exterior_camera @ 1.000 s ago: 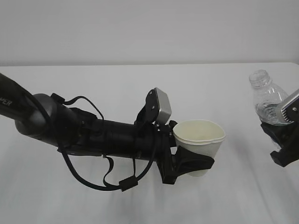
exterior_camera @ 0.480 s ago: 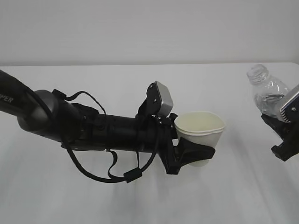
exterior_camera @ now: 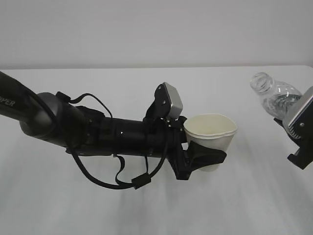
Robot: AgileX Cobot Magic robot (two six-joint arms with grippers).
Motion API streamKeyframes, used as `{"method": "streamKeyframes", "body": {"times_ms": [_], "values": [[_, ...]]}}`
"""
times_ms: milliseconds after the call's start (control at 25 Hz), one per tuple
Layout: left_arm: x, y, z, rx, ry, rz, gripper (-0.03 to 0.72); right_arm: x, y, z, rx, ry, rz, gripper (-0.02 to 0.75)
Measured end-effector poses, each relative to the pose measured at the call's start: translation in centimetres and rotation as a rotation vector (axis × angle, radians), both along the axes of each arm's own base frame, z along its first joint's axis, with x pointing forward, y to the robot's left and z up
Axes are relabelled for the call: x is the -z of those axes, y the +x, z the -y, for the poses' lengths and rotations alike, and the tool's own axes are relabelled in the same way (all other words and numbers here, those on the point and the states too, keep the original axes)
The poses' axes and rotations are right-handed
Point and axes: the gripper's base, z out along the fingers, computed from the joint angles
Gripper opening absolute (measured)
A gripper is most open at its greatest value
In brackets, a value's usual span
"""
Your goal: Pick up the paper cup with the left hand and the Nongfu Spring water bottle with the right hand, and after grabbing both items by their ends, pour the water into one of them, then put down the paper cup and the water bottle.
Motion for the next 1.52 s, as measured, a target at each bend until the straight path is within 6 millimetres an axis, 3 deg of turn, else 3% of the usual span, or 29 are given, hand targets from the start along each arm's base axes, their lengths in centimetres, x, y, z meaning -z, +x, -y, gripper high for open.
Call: {"method": "streamKeyframes", "body": {"times_ms": [400, 640, 1520], "values": [[-0.1, -1.0, 1.3, 0.030, -0.008, 0.000, 0.436, 0.0, 0.0, 0.0, -0.033, -0.074, 0.017, 0.407], [1.4, -0.5, 1.6, 0.012, -0.002, -0.029, 0.436, -0.1, 0.0, 0.0, -0.046, -0.104, 0.027, 0.407], [0.9, -0.3, 2.0, 0.053, -0.009, 0.003, 0.435, -0.1, 0.0, 0.0, -0.122, -0.281, 0.061, 0.407]]}}
